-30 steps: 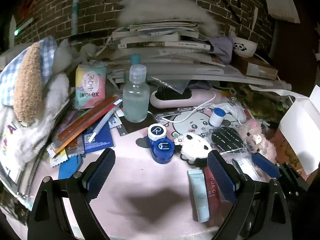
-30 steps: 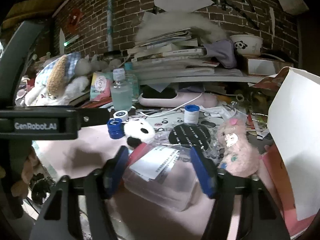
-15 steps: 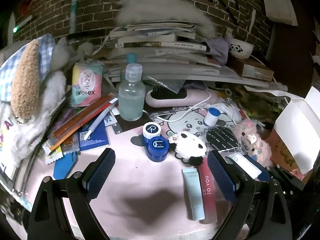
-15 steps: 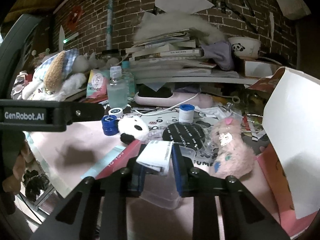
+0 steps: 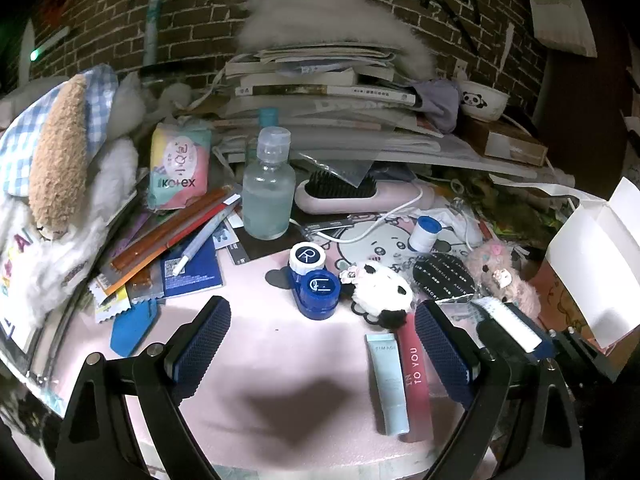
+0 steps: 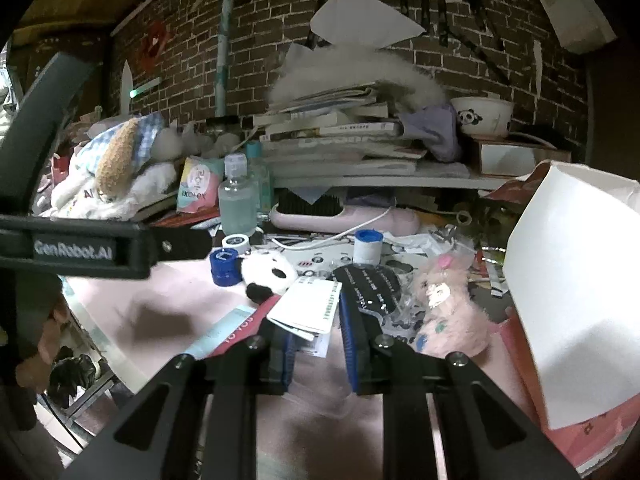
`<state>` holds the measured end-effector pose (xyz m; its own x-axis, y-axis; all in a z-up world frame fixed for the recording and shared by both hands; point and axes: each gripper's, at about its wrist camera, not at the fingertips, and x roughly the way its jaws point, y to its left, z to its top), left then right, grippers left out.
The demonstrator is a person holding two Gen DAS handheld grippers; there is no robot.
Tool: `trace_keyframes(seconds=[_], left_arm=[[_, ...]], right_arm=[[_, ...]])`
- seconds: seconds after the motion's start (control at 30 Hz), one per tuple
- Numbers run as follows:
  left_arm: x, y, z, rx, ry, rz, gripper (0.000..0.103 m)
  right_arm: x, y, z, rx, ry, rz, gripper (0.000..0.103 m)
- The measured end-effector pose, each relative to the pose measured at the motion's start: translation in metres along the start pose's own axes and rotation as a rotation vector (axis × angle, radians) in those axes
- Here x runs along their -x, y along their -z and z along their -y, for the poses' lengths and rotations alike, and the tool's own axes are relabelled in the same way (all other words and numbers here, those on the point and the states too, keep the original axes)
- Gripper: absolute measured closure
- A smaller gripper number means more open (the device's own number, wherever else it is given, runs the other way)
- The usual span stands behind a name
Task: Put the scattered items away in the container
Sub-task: 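Carry the white card into the white box and open the right tool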
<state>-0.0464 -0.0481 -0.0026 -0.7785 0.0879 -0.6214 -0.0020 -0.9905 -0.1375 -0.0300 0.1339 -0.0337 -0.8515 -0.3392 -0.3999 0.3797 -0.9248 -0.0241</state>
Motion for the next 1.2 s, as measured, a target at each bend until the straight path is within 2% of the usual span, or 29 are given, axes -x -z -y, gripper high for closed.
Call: trace_keyframes(seconds=[0.5, 0.7, 0.8, 0.97, 1.1, 1.2], left_arm=[[0.001, 0.003, -0.007, 0.017, -0.029, -0.009, 0.011], [0.000, 0.003, 0.000, 0.002, -0.009, -0.013, 0.011], [-0.002, 0.003, 0.005, -0.008, 0.003, -0.020, 0.011], [-0.007, 0.003, 0.013, -0.023, 0.012, -0.030, 0.011], [-0.007, 0.003, 0.018, -0.035, 0.019, -0.032, 0.011], [-0.008, 0.002, 0.022, -0.044, 0.024, -0.033, 0.011]], right_arm=[[0.042, -0.036, -0.014, 0.078, 0.017, 0.123, 0.086], [0.071, -0.065, 0.013, 0.072, 0.070, 0.168, 0.086], [0.086, -0.080, 0.036, 0.054, 0.100, 0.163, 0.086], [0.102, -0.101, 0.082, 0.037, 0.188, 0.077, 0.086], [0.102, -0.109, 0.119, 0.038, 0.282, -0.056, 0.086], [0.100, -0.107, 0.142, 0.050, 0.320, -0.153, 0.086]])
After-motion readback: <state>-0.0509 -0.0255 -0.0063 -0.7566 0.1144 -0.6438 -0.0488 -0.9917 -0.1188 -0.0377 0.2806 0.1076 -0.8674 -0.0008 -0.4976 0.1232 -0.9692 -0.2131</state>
